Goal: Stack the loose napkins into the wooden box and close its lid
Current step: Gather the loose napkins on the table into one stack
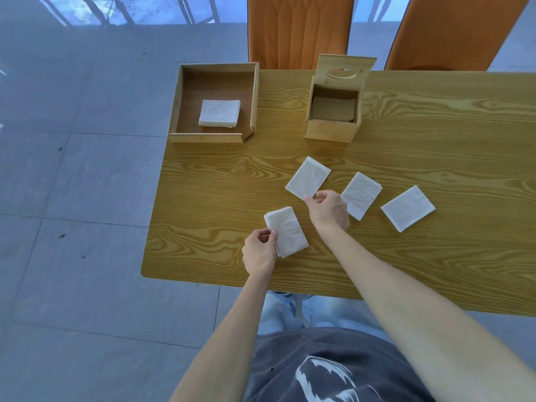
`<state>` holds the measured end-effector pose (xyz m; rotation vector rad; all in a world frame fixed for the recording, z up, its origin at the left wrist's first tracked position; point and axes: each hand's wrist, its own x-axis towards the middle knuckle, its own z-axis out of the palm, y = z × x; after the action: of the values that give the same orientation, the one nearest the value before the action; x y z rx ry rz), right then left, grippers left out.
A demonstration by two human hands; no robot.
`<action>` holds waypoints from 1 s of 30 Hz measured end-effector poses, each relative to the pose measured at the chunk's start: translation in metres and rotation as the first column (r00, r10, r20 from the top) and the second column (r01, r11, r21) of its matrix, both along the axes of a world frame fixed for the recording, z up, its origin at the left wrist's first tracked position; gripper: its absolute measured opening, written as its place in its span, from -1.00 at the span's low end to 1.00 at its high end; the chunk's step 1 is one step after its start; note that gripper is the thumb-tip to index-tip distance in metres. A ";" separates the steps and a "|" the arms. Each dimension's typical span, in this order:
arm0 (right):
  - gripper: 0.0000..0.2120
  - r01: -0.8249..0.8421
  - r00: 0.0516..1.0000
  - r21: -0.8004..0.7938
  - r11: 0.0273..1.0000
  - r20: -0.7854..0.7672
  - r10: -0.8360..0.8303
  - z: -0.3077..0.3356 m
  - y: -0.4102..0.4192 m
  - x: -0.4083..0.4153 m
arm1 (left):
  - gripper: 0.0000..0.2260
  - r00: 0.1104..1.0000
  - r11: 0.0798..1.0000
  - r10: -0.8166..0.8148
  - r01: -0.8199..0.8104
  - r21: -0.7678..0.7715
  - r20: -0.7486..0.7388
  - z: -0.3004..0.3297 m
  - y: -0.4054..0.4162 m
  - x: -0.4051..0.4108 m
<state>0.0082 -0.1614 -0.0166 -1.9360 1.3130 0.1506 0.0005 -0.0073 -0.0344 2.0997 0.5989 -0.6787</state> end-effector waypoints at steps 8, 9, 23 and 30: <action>-0.56 0.140 0.981 0.025 0.990 -0.141 -0.135 0.001 -0.005 0.032 | -0.78 0.999 0.997 -0.018 0.014 0.074 0.049 0.005 0.004 0.022; -0.55 0.141 0.978 0.020 0.990 -0.156 -0.136 0.000 -0.005 0.034 | -0.78 0.999 0.997 -0.018 0.014 0.080 0.049 0.006 0.004 0.023; -0.84 0.217 0.976 0.021 0.976 0.012 -0.217 -0.012 0.004 0.033 | -0.83 1.000 0.997 0.000 -0.003 0.081 0.029 0.004 0.008 0.027; -0.72 0.238 0.882 0.423 0.874 0.282 -0.377 -0.008 -0.004 0.014 | -0.76 0.998 1.000 -0.008 0.007 0.020 0.060 0.003 0.010 0.025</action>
<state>0.0221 -0.1654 -0.0244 -1.3272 1.2253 -0.1040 0.0260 0.0030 -0.0309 2.1343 0.5663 -0.6136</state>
